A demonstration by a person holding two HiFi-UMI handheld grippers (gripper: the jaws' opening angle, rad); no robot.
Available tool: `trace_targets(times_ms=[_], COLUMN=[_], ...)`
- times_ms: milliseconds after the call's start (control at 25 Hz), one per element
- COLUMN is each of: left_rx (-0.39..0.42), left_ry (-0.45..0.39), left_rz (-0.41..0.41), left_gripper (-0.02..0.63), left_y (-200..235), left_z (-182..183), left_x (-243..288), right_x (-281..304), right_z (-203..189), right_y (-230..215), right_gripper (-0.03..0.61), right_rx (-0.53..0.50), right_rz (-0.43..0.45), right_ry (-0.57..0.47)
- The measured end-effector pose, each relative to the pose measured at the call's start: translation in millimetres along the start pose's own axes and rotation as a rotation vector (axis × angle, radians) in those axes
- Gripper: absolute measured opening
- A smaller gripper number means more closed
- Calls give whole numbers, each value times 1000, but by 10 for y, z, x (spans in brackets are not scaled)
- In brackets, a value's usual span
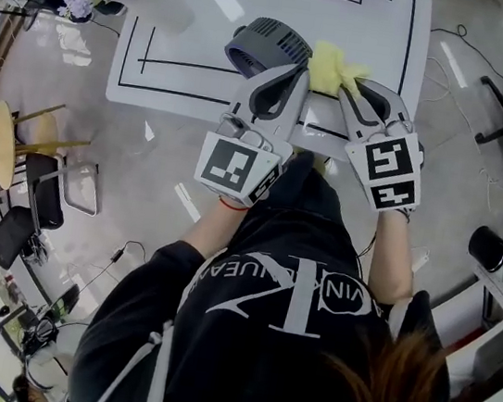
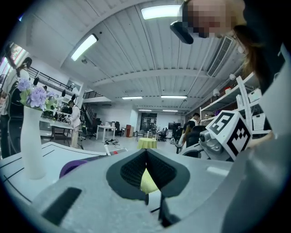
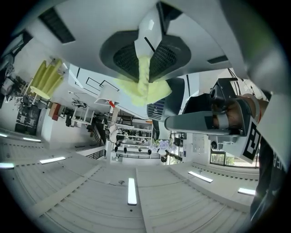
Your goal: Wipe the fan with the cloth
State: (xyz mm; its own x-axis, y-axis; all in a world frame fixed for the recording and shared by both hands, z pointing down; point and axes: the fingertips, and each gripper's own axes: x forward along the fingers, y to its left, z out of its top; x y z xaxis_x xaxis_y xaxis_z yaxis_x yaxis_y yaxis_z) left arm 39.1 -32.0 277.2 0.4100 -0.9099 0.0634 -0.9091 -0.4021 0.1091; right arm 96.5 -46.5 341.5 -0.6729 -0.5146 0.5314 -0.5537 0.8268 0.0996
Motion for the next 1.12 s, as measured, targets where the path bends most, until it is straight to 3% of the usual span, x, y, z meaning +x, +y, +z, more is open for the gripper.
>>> trace_targets(times_ms=[320,640,800,1000,1120], left_rx=[-49,-43,-30,137,146], left_ry=[-11,-25,-44,-2,-21], left_rz=[-65,-11,157,514,706], left_gripper=[11,11,11,11,11], left_y=[-99,163,599,902,984], left_z=[95,260,289,399,497], left_x=[129,-3,-17,-94,-153], right_x=[35,227,484,471,313], right_z=[169,391,507,710,807], right_y=[-258,-315,-270,-350,-440], right_gripper=[60,60,60,60,60], right_rx=[18,-48,-104,-283,-394], right_rz=[-54,-13,127,392,535], right_ry=[-9,14,-14,-73,-97])
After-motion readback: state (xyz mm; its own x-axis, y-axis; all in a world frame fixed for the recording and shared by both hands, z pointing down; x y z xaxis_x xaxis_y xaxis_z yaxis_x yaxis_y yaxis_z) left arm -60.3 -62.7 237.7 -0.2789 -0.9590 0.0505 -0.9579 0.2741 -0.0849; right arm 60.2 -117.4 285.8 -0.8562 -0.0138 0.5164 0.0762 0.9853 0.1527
